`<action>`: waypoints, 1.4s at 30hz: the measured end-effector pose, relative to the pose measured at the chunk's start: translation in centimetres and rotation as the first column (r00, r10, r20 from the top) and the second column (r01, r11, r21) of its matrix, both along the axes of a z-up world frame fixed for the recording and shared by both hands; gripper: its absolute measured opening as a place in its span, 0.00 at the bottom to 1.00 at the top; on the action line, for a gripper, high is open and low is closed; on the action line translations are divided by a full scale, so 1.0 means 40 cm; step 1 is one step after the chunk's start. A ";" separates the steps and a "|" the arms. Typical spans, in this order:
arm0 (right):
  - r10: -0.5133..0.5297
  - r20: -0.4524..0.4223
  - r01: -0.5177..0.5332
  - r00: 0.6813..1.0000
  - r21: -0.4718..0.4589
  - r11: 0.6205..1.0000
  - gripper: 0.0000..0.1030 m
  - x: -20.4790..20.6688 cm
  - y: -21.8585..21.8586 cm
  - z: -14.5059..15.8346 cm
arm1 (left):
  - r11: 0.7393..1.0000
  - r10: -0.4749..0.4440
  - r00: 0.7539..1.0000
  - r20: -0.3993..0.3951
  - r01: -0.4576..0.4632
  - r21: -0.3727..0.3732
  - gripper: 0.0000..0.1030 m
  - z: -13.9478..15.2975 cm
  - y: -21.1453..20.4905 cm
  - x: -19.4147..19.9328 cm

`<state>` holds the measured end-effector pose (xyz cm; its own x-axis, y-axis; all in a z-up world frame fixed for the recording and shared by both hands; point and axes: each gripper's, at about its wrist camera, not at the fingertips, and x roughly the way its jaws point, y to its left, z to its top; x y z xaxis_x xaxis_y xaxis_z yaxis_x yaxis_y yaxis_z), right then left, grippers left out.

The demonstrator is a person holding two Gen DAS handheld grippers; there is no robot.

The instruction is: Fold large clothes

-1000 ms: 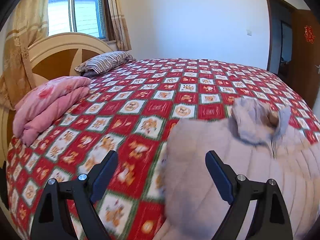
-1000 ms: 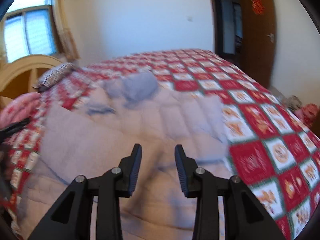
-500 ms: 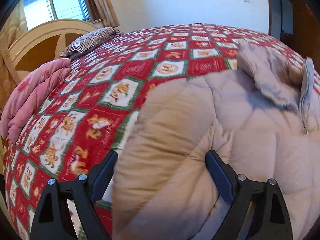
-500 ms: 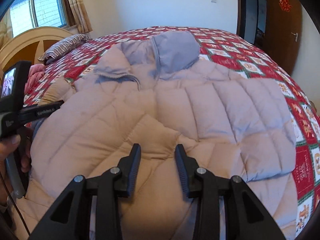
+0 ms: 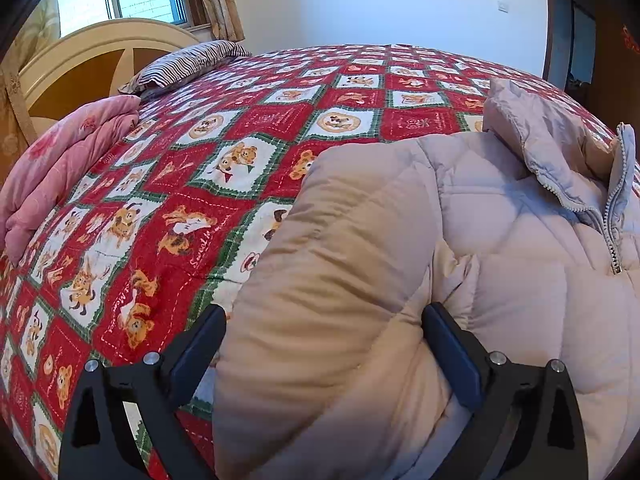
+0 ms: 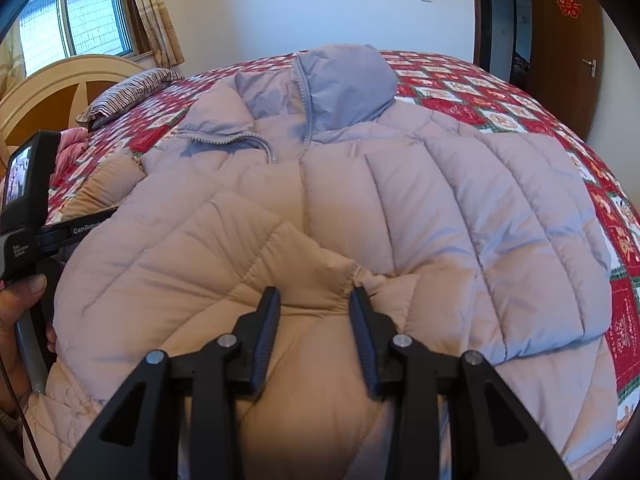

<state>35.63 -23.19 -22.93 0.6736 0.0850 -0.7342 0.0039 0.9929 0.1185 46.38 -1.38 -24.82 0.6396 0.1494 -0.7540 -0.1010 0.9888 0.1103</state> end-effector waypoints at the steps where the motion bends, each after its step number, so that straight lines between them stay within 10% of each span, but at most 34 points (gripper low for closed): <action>1: -0.001 -0.001 0.001 1.000 0.000 1.000 0.37 0.001 0.000 -0.001 | 1.000 0.000 1.000 -0.001 0.000 -0.001 0.96 0.000 0.000 0.000; 42: -0.003 -0.004 0.002 1.000 -0.043 0.999 0.38 0.005 0.007 -0.005 | 1.000 0.012 0.999 -0.035 -0.011 0.008 0.99 0.009 0.010 -0.001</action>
<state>35.81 -22.90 -23.12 0.6709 0.0517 -0.7398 0.0068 0.9971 0.0759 46.35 -0.97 -24.47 0.6111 0.1622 -0.7748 -0.1083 0.9867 0.1212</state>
